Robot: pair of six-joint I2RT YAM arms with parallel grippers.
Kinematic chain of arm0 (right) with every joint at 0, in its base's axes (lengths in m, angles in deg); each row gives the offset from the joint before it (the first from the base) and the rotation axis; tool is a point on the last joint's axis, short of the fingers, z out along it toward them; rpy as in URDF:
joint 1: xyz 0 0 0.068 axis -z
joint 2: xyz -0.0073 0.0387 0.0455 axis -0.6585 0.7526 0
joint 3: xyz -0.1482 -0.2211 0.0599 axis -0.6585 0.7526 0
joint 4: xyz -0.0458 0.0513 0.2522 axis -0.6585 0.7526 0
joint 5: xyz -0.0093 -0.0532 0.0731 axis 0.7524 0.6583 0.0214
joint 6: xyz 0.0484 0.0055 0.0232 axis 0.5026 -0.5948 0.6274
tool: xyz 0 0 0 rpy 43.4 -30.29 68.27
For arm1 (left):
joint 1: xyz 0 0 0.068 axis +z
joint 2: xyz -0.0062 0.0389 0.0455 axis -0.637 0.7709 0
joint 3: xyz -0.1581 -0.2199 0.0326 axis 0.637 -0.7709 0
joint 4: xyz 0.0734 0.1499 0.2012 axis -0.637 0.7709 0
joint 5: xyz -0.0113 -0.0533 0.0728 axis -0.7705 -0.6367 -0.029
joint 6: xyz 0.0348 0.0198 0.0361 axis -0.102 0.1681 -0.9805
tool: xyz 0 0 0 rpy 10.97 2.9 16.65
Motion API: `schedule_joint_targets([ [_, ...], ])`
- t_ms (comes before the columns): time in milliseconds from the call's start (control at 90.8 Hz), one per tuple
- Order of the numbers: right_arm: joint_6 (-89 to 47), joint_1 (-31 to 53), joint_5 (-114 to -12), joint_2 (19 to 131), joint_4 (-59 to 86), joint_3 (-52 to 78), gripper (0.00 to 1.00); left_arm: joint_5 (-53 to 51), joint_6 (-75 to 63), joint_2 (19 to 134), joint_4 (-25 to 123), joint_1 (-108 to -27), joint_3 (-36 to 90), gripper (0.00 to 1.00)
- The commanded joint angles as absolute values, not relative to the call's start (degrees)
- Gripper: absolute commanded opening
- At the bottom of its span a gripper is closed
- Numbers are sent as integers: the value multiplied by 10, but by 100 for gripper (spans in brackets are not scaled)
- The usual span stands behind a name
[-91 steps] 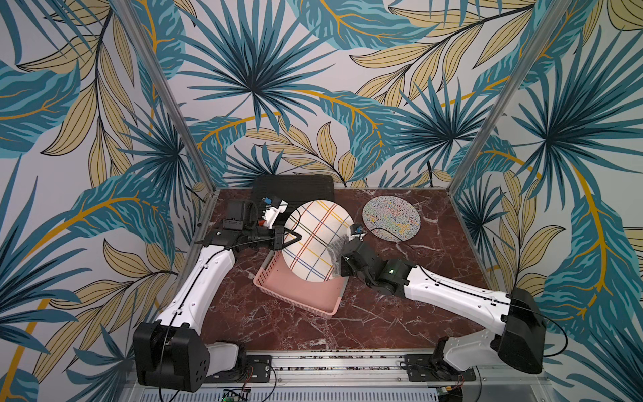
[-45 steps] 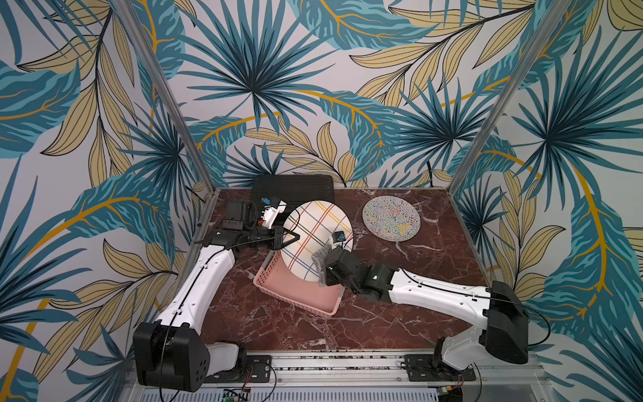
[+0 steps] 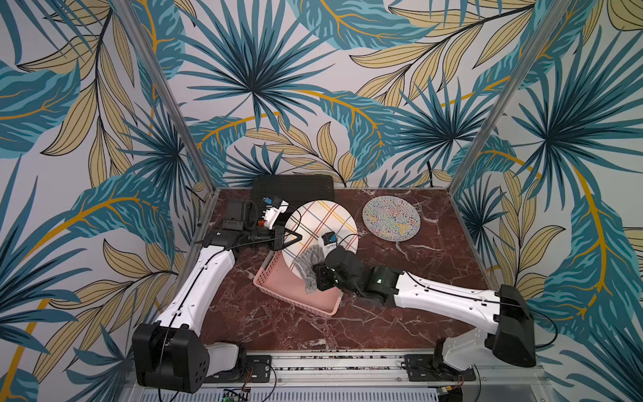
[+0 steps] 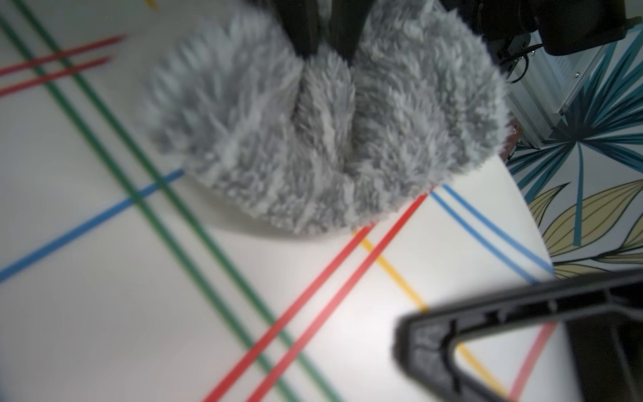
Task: Wipe the wet plate dry
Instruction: Wipe the plate with towel.
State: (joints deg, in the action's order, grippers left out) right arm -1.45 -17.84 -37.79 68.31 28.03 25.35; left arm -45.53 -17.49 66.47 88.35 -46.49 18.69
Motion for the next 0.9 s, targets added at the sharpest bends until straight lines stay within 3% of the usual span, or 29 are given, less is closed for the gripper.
schedule_joint_targets([
  [0,3,-115,-428,600,287,274,0,-498,-226,637,913,-474,210,0],
  [187,0,9,-502,537,420,176,0,-421,-338,617,990,-522,233,0],
  [408,23,106,-640,582,482,36,0,-384,-423,612,1048,-571,263,0],
  [573,28,113,-738,694,543,-97,0,-365,-498,623,1103,-613,297,0],
  [892,-10,74,-969,865,586,-229,0,-338,-580,656,1176,-680,355,0],
])
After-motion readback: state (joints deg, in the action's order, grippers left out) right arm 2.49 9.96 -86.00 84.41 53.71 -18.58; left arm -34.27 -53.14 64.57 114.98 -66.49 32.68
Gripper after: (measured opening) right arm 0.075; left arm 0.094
